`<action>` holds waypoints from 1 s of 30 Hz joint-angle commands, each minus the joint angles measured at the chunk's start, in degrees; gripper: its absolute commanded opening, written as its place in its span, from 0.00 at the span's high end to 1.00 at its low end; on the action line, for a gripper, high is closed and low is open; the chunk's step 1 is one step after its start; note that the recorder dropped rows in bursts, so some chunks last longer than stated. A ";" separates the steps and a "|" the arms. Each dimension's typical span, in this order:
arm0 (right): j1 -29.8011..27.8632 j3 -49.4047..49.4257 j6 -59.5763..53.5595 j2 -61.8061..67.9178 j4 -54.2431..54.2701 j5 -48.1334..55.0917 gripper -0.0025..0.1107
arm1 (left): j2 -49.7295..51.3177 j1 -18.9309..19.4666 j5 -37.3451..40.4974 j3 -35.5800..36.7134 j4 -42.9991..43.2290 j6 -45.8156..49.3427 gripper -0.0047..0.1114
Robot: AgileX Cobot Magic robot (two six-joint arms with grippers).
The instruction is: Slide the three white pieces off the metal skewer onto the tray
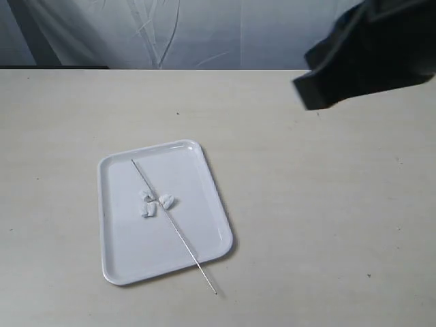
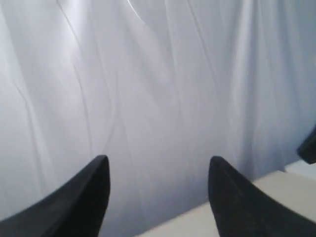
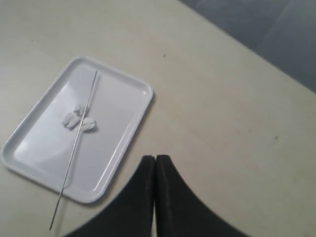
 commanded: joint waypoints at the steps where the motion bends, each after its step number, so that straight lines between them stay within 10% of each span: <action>1: -4.89 10.98 1.98 -11.29 -2.88 -9.05 0.98 | -11.32 0.23 12.45 3.61 -0.47 4.83 0.48; 13: -6.83 33.23 21.61 -23.06 -21.80 -10.50 0.98 | -11.49 0.23 26.26 23.30 -0.47 2.02 0.48; 30: -15.88 36.96 30.73 -27.77 -19.11 -7.36 0.98 | -11.49 0.23 17.53 29.37 -3.17 -5.58 0.48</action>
